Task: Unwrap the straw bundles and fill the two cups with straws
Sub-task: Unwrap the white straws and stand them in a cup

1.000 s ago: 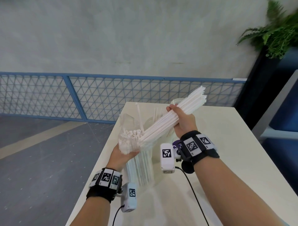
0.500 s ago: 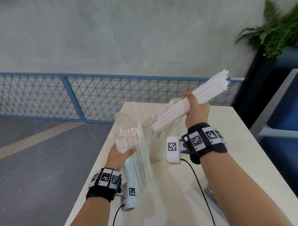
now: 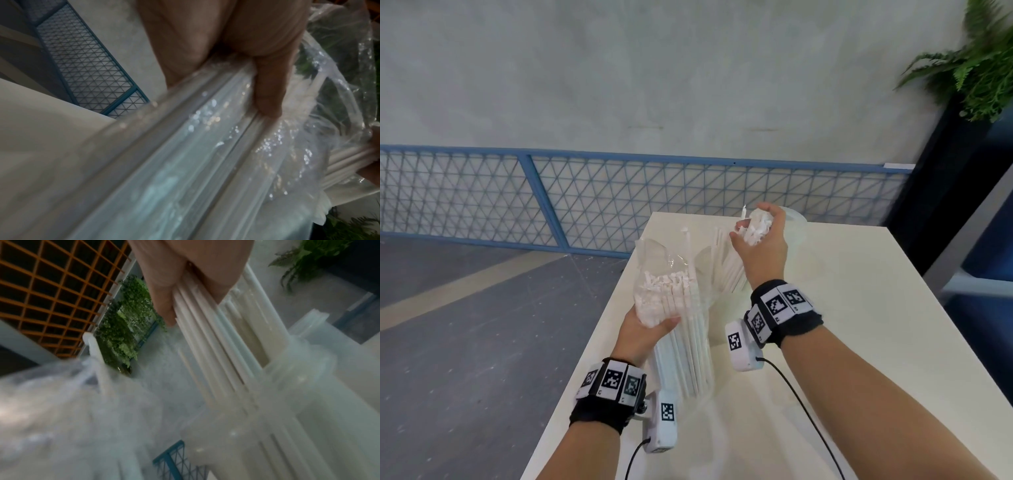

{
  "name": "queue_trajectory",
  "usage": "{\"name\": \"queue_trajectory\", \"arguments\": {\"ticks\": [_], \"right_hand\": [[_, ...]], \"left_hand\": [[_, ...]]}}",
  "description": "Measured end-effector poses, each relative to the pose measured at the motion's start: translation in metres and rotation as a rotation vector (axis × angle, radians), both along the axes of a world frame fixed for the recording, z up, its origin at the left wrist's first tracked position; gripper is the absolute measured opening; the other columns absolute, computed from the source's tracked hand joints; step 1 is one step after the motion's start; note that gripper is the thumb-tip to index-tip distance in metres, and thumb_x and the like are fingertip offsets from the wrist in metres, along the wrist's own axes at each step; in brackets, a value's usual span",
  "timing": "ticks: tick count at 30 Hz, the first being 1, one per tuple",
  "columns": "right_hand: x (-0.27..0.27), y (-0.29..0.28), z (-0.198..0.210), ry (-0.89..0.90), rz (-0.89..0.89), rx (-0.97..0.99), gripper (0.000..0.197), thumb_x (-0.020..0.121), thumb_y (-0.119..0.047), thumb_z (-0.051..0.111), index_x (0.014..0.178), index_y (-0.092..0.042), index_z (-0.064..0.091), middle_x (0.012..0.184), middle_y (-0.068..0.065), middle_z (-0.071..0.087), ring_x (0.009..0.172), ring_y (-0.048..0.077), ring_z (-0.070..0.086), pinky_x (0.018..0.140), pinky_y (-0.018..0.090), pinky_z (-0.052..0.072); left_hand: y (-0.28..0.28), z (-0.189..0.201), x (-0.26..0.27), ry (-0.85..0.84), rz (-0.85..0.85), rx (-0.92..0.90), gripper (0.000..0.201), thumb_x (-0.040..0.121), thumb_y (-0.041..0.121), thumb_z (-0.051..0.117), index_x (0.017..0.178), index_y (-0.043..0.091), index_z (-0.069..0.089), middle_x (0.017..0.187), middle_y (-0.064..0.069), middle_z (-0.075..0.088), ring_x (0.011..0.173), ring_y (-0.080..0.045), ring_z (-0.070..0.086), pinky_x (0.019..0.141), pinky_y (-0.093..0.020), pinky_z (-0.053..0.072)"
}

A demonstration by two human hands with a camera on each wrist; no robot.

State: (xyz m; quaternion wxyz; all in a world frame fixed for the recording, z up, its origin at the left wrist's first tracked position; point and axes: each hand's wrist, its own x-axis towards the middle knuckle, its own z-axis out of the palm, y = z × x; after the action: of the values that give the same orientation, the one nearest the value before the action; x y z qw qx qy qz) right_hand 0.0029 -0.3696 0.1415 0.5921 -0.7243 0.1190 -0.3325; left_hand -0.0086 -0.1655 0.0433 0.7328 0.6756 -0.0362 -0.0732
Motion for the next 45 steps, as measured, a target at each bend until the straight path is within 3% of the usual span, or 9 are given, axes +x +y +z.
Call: {"name": "queue_trajectory", "arguments": {"ticks": [3,5,8,13,21,31,37,40,45], "right_hand": [[0.001,-0.003,-0.012,0.049,-0.218,-0.374,0.053,0.071,-0.022,0.075,0.119,-0.024,0.054,0.127,-0.002,0.053,0.113,0.011,0.049,0.099,0.029,0.034],[0.001,-0.005,-0.019,0.085,-0.272,-0.389,0.066,0.066,-0.037,0.079,0.125,-0.03,0.05,0.146,0.002,0.033,0.132,0.021,0.034,0.105,0.04,0.031],[0.001,-0.005,-0.021,0.028,-0.095,-0.075,0.104,0.062,-0.03,0.084,0.144,-0.026,0.019,0.152,0.009,0.005,0.138,0.021,0.022,0.103,0.027,0.03],[0.008,-0.002,-0.026,0.124,-0.001,0.017,0.123,0.06,-0.022,0.086,0.147,-0.023,-0.001,0.154,0.012,0.001,0.143,0.023,0.012,0.101,0.025,0.023],[0.027,-0.006,-0.037,0.425,0.032,-0.244,0.092,0.072,-0.016,0.077,0.144,-0.007,0.02,0.146,0.014,0.034,0.136,0.026,0.031,0.108,0.031,0.028],[0.027,-0.01,-0.029,0.219,0.044,-0.221,0.053,0.079,-0.006,0.065,0.129,-0.009,0.047,0.116,0.012,0.061,0.109,0.026,0.057,0.098,0.037,0.044],[0.009,-0.011,-0.009,0.057,0.003,-0.337,0.054,0.072,-0.018,0.075,0.119,-0.014,0.049,0.115,-0.003,0.044,0.109,0.016,0.048,0.097,0.028,0.039],[-0.016,0.004,-0.001,-0.181,0.006,-0.297,0.024,0.082,-0.015,0.066,0.103,-0.012,0.056,0.102,-0.005,0.052,0.088,0.001,0.052,0.082,0.007,0.04],[-0.041,0.024,-0.02,0.149,0.391,-0.51,0.013,0.086,-0.014,0.062,0.098,-0.009,0.065,0.092,0.004,0.069,0.072,0.0,0.058,0.07,0.003,0.043]], "left_hand": [[0.0,-0.001,0.0,0.006,-0.003,-0.007,0.05,0.058,0.017,0.078,0.105,0.019,0.063,0.106,-0.001,0.069,0.106,-0.018,0.063,0.096,-0.035,0.045],[0.0,-0.001,0.0,0.004,0.0,-0.009,0.047,0.063,0.01,0.08,0.106,0.017,0.063,0.106,-0.002,0.069,0.106,-0.019,0.063,0.096,-0.035,0.045],[0.0,-0.001,0.0,0.005,-0.003,-0.014,0.041,0.07,0.0,0.076,0.104,0.017,0.063,0.104,-0.001,0.07,0.106,-0.019,0.063,0.095,-0.034,0.046],[0.002,-0.003,-0.001,0.002,-0.004,-0.02,0.052,0.058,0.016,0.078,0.108,0.017,0.064,0.106,-0.001,0.071,0.104,-0.016,0.065,0.092,-0.032,0.048],[0.002,-0.003,-0.003,-0.012,-0.028,-0.004,0.051,0.063,0.007,0.08,0.11,0.015,0.063,0.106,-0.001,0.071,0.101,-0.01,0.067,0.08,-0.017,0.052],[0.003,-0.003,-0.001,-0.006,-0.017,-0.018,0.052,0.058,0.017,0.079,0.108,0.017,0.064,0.108,-0.004,0.071,0.104,-0.015,0.066,0.09,-0.03,0.05],[0.003,-0.003,-0.001,-0.002,-0.024,-0.029,0.069,0.047,0.031,0.083,0.111,0.013,0.063,0.109,-0.005,0.071,0.105,-0.016,0.066,0.092,-0.033,0.049],[0.003,-0.002,-0.003,-0.007,-0.041,-0.018,0.069,0.049,0.03,0.082,0.113,0.013,0.062,0.111,-0.005,0.07,0.106,-0.017,0.065,0.092,-0.034,0.049],[0.0,0.003,-0.007,-0.036,-0.032,0.001,0.055,0.057,0.016,0.079,0.109,0.013,0.063,0.105,-0.002,0.071,0.099,-0.009,0.067,0.078,-0.017,0.052]]}}
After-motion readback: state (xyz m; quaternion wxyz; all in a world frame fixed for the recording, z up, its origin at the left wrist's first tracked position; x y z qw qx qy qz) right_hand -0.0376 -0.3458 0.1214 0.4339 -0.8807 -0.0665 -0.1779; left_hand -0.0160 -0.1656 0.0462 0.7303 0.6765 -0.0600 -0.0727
